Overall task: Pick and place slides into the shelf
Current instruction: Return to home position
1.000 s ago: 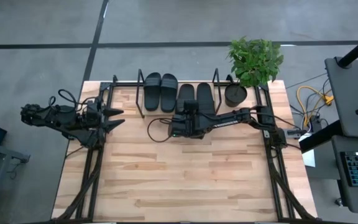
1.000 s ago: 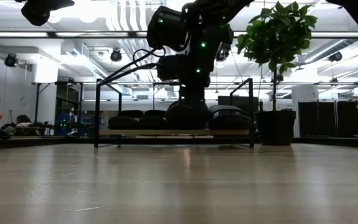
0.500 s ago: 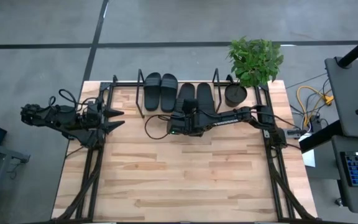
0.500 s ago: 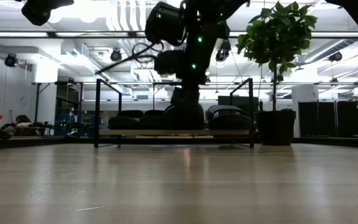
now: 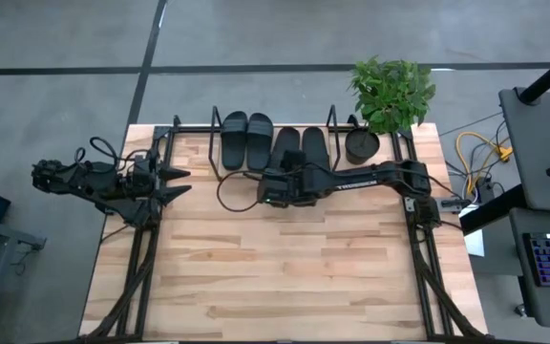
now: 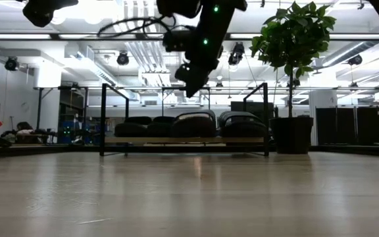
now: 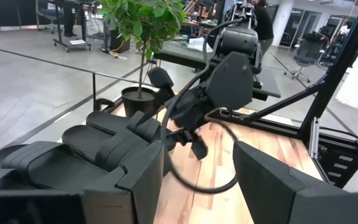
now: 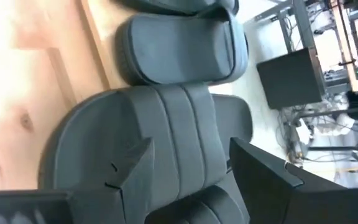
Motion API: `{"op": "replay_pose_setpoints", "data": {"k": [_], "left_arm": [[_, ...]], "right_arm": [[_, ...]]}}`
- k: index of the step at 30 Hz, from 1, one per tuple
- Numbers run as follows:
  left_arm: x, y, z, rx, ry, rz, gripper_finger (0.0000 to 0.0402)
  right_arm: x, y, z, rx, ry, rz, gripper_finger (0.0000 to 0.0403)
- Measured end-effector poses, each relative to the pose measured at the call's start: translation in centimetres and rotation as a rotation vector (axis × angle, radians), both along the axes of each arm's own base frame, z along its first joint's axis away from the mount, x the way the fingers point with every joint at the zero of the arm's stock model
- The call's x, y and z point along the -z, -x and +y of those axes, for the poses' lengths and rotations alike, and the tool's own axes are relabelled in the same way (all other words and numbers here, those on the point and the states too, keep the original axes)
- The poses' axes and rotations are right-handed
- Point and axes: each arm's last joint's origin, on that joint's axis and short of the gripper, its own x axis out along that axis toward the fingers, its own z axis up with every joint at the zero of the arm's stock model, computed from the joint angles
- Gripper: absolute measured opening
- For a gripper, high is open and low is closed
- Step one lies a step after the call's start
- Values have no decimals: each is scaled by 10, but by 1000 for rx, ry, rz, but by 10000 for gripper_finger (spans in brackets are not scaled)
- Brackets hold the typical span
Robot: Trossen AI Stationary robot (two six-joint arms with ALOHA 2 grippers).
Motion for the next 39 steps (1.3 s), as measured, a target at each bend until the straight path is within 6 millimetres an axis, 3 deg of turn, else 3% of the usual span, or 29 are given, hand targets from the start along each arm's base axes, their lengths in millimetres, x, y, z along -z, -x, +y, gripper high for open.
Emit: {"op": "replay_pose_setpoints", "data": {"k": [7, 15, 18, 27, 39], "left_arm": [[0, 0, 0, 12, -19, 4, 180], [-1, 0, 0, 12, -12, -6, 180], [-1, 1, 0, 13, -10, -13, 180], [-2, 4, 1, 12, -6, -24, 180], [-5, 4, 1, 12, 0, -53, 180]], "right_arm": [[-30, 9, 26, -144, -134, -118, 199], [-53, 37, 58, -548, -265, -403, 162], [-49, 55, 58, -637, -342, -498, 147], [-35, 111, 67, -653, -376, -701, 104], [-25, 138, 112, -703, -494, -730, 26]]}}
